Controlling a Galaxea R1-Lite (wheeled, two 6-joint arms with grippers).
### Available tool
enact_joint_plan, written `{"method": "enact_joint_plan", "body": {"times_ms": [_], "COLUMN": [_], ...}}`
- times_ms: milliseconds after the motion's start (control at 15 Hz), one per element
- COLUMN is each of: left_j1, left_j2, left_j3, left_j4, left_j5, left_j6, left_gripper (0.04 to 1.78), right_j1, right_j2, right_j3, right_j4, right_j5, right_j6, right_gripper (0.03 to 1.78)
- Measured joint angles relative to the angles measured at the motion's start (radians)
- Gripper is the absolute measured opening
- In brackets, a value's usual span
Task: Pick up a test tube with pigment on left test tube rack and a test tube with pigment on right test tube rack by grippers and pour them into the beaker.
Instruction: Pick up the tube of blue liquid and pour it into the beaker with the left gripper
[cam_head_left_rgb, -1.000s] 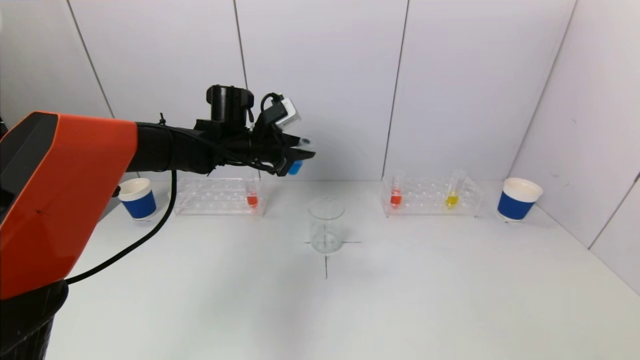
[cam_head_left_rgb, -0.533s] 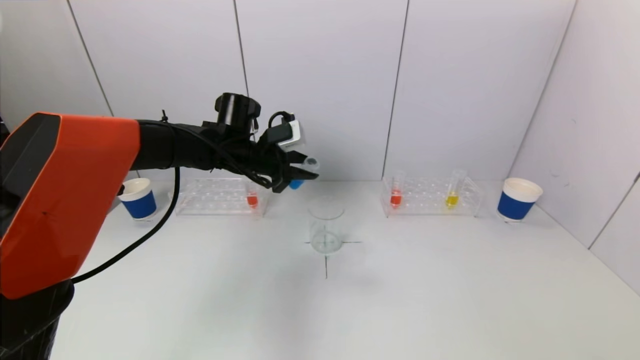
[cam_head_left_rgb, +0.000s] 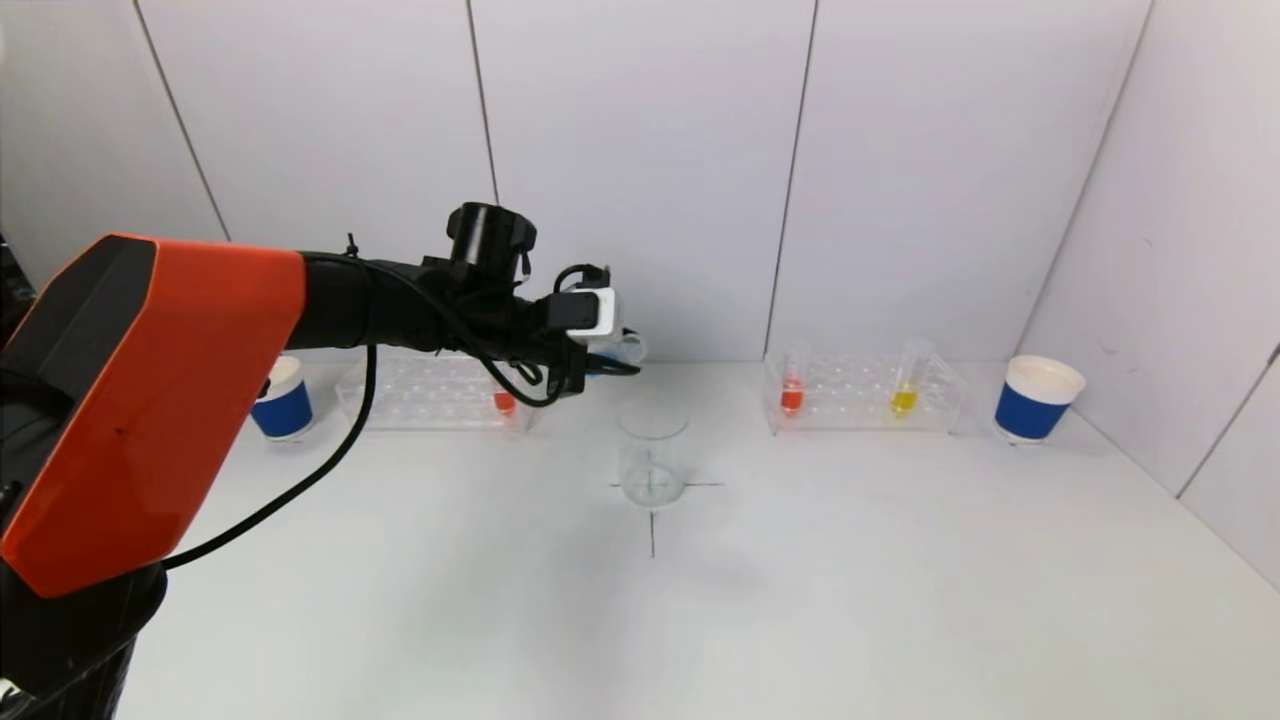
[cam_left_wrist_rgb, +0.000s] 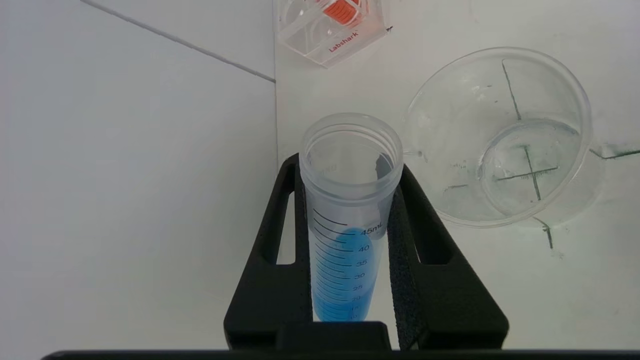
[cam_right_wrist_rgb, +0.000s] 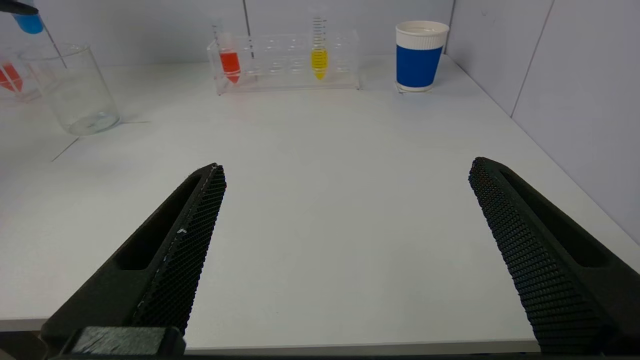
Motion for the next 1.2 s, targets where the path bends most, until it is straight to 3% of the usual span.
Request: {"method": "enact_joint_plan", "body": {"times_ms": [667, 1200], "left_j1": [-0.018, -0.034], "left_j2": [0.0, -0.01], "left_j3": [-0.013, -0.004], "left_j4": [0.027, 0.021], "left_j5": [0.095, 0.114], "left_j6": [0.297, 0.359], "left_gripper": [0.45, 0.45], "right_j1": [0.0, 0.0], "right_j2": [0.0, 0.0], "right_j3": [0.0, 0.0], "right_j4": [0.0, 0.0], "right_j5": [0.0, 0.0], "right_j6": [0.0, 0.0], "right_gripper": [1.77, 1.77]}}
